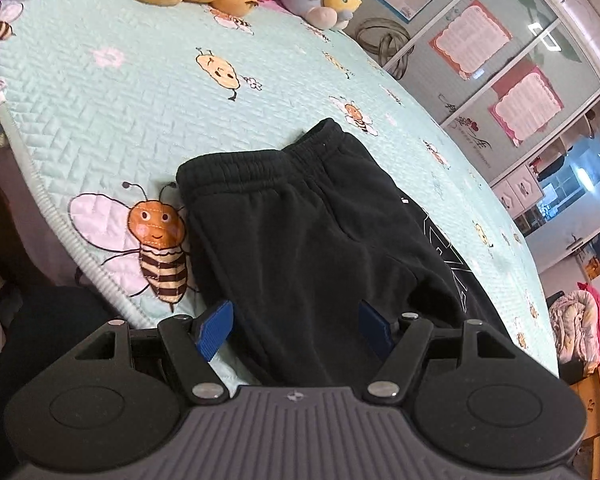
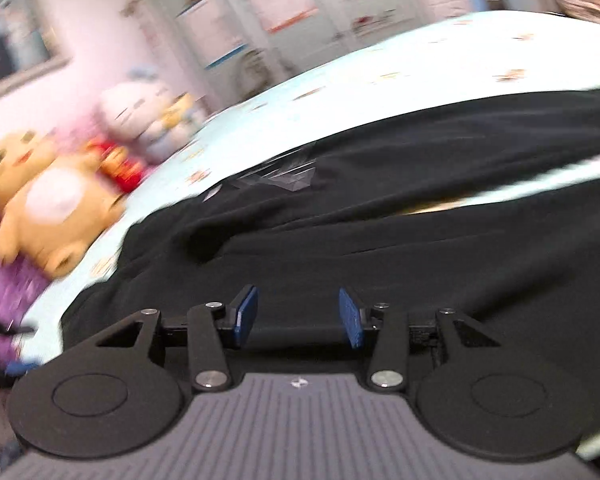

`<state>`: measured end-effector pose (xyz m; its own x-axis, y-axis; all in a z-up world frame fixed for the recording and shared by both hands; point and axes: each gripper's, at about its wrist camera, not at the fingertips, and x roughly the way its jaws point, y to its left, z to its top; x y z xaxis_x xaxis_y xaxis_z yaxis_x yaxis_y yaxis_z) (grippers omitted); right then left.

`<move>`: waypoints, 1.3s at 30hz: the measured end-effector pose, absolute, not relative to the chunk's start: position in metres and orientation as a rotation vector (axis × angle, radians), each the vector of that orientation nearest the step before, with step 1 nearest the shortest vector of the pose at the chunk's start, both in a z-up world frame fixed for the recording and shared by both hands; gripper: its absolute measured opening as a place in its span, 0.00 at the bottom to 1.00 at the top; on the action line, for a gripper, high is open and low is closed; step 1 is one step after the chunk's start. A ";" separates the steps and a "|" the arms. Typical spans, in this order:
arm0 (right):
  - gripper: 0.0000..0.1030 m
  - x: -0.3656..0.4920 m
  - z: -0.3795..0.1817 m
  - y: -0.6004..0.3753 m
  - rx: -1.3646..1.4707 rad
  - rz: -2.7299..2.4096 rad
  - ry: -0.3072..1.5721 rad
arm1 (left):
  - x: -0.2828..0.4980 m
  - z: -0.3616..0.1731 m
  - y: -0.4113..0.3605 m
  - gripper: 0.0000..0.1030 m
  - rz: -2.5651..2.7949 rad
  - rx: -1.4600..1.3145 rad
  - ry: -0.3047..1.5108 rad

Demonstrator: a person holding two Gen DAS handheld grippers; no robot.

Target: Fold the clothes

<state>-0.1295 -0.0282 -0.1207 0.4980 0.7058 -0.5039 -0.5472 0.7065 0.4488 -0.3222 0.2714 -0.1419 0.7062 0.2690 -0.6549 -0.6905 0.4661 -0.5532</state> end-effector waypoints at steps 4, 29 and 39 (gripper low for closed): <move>0.50 -0.143 -0.131 0.034 0.067 0.896 0.748 | -0.311 -0.158 0.275 0.70 0.611 -0.916 0.558; 0.34 -0.138 -0.121 -0.062 0.066 0.559 0.699 | -0.276 -0.173 0.221 0.70 0.492 -0.510 0.669; 0.35 -0.117 -0.146 -0.115 0.071 0.433 0.842 | -0.262 -0.196 0.206 0.71 0.487 -0.498 0.751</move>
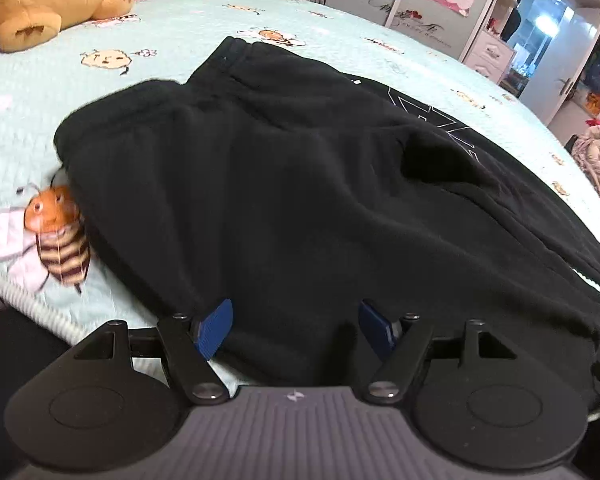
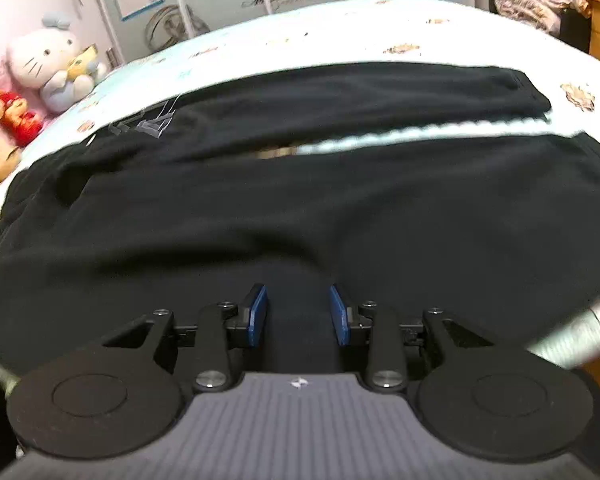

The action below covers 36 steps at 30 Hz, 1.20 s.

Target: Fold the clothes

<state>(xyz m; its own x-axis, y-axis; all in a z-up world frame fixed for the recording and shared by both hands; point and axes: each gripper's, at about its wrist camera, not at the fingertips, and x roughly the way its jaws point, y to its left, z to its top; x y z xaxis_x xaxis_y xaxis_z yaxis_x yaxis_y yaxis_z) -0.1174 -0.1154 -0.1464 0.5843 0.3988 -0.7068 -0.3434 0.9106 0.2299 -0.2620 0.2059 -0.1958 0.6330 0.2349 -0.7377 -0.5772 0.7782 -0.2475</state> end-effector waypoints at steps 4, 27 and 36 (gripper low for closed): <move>0.36 -0.121 -0.135 -0.133 0.144 0.413 0.770 | -0.258 -0.186 0.206 0.71 0.486 -0.517 0.737; 0.51 -0.119 -0.140 -0.259 0.580 0.032 0.670 | -0.348 -0.168 0.278 0.72 0.757 -0.819 0.562; 0.52 -0.120 -0.158 -0.266 0.709 0.050 0.685 | -0.307 -0.166 0.268 0.72 0.752 -0.730 0.642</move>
